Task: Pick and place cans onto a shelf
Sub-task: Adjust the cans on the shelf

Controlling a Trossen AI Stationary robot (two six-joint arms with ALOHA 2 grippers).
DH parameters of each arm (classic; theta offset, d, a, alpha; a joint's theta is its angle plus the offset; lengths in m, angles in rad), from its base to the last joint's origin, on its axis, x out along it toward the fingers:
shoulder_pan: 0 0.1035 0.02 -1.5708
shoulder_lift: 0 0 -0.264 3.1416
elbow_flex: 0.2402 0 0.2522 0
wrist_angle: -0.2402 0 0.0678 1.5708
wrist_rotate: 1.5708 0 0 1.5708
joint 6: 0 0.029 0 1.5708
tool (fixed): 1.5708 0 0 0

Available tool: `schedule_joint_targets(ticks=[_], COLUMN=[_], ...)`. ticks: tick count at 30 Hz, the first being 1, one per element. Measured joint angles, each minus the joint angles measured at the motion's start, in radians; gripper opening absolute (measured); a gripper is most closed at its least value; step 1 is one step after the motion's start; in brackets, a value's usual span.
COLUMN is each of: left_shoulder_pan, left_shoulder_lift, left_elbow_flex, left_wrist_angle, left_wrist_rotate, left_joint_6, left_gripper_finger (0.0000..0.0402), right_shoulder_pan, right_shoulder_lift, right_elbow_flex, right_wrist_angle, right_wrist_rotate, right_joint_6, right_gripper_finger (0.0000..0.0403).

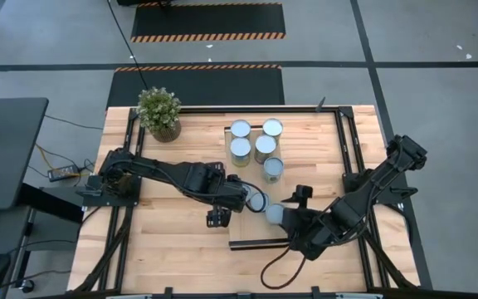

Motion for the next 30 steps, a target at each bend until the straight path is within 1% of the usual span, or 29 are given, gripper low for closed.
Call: schedule_joint_targets(ticks=[4,9,12,15,16,18,21,24,27,30], left_shoulder_pan=[0.000,0.000,0.000,0.000,0.000,-0.001,-0.003,0.000,0.014,0.023], left_shoulder_lift=[0.000,0.000,0.000,0.000,0.000,0.000,0.000,0.000,-0.009,-0.053], left_elbow_flex=[0.000,0.000,0.000,0.000,0.000,0.000,0.001,0.001,0.001,0.001], left_wrist_angle=[0.001,0.003,0.003,0.003,0.003,0.003,0.003,0.004,0.004,0.032], left_wrist_rotate=[0.000,-0.004,-0.004,-0.004,-0.004,-0.004,-0.004,0.013,0.038,0.018], left_joint_6=[0.000,0.000,-0.008,-0.014,-0.017,-0.028,-0.031,-0.031,-0.030,-0.011], left_gripper_finger=[0.0387,0.0387,0.0387,0.0387,0.0387,0.0387,0.0387,0.0387,0.0387,0.0387], right_shoulder_pan=[-0.010,-0.051,-0.080,-0.100,-0.103,-0.098,-0.064,-0.038,-0.054,-0.090], right_shoulder_lift=[0.000,-0.001,-0.002,-0.004,-0.007,-0.016,-0.023,-0.023,-0.022,-0.013], right_elbow_flex=[0.000,0.000,0.000,0.000,0.001,0.017,0.060,0.092,0.095,0.095], right_wrist_angle=[-0.071,-0.184,-0.254,-0.319,-0.325,-0.311,-0.267,-0.137,0.019,0.128], right_wrist_rotate=[0.027,0.060,0.061,0.054,0.044,0.030,0.029,0.018,-0.074,-0.129], right_joint_6=[0.024,0.081,0.128,0.232,0.265,0.281,0.222,0.060,-0.089,-0.171], right_gripper_finger=[0.0347,0.0347,0.0347,0.0347,0.0347,0.0347,0.0347,0.0347,0.0347,0.0347])
